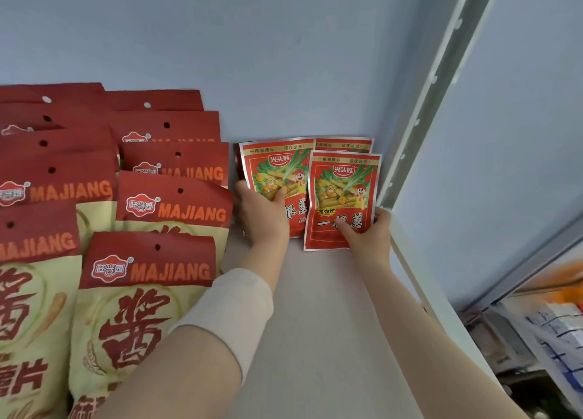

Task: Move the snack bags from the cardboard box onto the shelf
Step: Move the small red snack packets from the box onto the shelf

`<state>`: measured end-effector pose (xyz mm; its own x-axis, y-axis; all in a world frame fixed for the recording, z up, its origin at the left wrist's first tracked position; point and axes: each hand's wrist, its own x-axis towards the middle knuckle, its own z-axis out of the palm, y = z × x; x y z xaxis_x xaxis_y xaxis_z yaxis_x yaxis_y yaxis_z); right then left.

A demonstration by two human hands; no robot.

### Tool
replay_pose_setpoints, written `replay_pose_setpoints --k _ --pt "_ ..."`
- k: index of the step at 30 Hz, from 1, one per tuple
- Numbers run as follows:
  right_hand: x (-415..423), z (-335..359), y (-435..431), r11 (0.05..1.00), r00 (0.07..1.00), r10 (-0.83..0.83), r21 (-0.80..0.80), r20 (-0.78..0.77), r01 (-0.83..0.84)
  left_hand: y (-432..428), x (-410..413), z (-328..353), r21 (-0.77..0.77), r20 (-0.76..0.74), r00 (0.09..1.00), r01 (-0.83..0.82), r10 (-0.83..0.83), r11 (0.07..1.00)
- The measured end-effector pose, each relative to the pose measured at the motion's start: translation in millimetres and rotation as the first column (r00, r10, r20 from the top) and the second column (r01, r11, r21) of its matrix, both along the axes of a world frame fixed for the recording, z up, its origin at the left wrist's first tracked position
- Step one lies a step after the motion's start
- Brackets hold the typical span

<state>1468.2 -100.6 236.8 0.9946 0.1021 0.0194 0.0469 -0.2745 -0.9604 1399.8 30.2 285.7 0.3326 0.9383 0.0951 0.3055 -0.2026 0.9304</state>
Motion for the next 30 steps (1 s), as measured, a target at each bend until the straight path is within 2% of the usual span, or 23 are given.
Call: replay_pose_setpoints --k 4,7,10,14,16,18,21,23,25,30 --pt "-5 2 1 0.999 0.999 -0.019 -0.035 0.04 0.021 -4 0 -1 0.054 -0.03 0.998 -0.056 0.057 0.997" --pt "-8 6 2 0.985 0.997 -0.043 -0.164 0.069 0.054 -7 -3 -2 0.131 -0.092 0.995 -0.036 0.048 0.991" --pt "-17 11 0 0.952 0.996 -0.036 -0.302 0.085 0.06 -13 -10 -1 0.229 -0.159 0.987 0.025 0.012 0.973" --pt "-39 18 -10 0.915 0.994 -0.009 -0.4 0.11 0.053 -27 -29 6 0.389 -0.265 0.962 0.177 -0.074 0.904" --pt "-56 22 -18 0.893 0.988 -0.014 -0.442 0.156 0.082 -33 -42 10 0.508 -0.361 0.927 0.285 -0.1 0.813" --pt "-73 25 -27 0.858 0.973 0.01 -0.501 0.23 0.109 -36 -57 16 0.627 -0.476 0.869 0.443 -0.135 0.641" --pt "-101 36 -37 0.771 0.939 0.126 -0.627 0.321 0.111 -37 -84 27 0.648 -0.679 0.719 0.682 -0.146 0.34" --pt "-123 46 -41 0.685 0.911 0.227 -0.721 0.343 0.101 -38 -110 35 0.63 -0.743 0.664 0.737 -0.086 0.246" --pt "-149 57 -46 0.588 0.878 0.333 -0.804 0.344 0.092 -39 -142 43 0.624 -0.758 0.651 0.738 -0.029 0.259" --pt "-230 71 -55 0.44 0.761 0.555 -0.895 0.336 0.074 -50 -254 52 0.579 -0.79 0.609 0.705 0.068 0.411"
